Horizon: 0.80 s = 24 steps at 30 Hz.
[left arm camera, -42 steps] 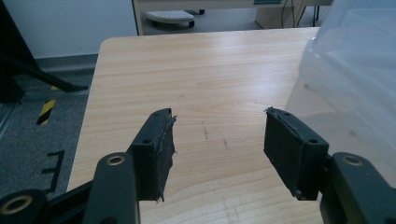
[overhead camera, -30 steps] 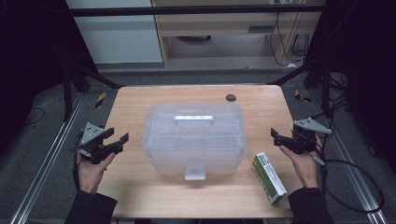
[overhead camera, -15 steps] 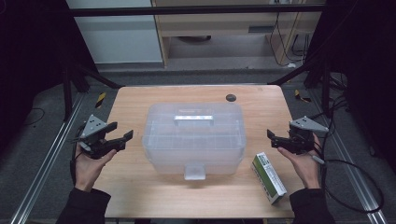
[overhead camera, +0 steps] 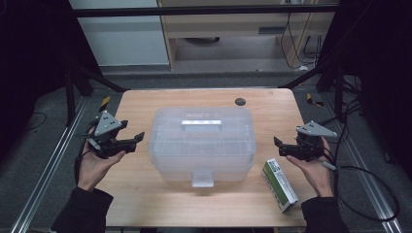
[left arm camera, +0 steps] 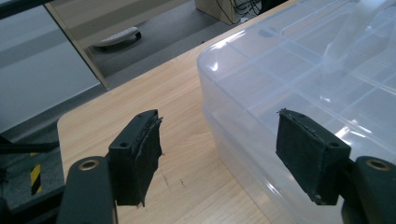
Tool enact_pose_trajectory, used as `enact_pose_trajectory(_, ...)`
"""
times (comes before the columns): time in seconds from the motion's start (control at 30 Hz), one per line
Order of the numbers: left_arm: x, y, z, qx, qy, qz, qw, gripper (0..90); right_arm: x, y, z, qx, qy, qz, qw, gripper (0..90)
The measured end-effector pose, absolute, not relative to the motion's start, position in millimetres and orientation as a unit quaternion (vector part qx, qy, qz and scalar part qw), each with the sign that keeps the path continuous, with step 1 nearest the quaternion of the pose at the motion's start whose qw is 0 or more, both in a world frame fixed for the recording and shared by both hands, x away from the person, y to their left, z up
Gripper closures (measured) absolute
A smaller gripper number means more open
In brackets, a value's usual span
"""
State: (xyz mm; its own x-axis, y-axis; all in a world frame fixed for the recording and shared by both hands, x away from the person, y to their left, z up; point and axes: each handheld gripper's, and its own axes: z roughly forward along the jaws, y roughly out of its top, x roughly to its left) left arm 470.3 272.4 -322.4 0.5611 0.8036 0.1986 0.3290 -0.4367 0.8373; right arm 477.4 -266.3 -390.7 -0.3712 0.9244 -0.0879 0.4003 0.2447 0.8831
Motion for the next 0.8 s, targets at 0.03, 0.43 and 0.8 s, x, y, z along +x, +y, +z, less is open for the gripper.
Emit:
enact_pose_trajectory(0.03, 470.3, 271.0, -319.3, 0.793, 0.355, 0.302, 0.391, 30.1, 476.5, -266.2, -388.8, 0.456, 0.721, 0.409, 0.324, 10.9)
enact_pose_trajectory(0.43, 474.4, 249.9, -299.9, 0.818, 0.312, 0.313, 0.369, 30.1, 475.7, -272.8, -388.4, 0.465, 0.719, 0.401, 0.325, 10.6)
enact_pose_trajectory(0.8, 475.6, 229.3, -294.5, 0.838, 0.274, 0.322, 0.345, 30.5, 477.5, -272.7, -391.7, 0.466, 0.724, 0.392, 0.323, 10.5)
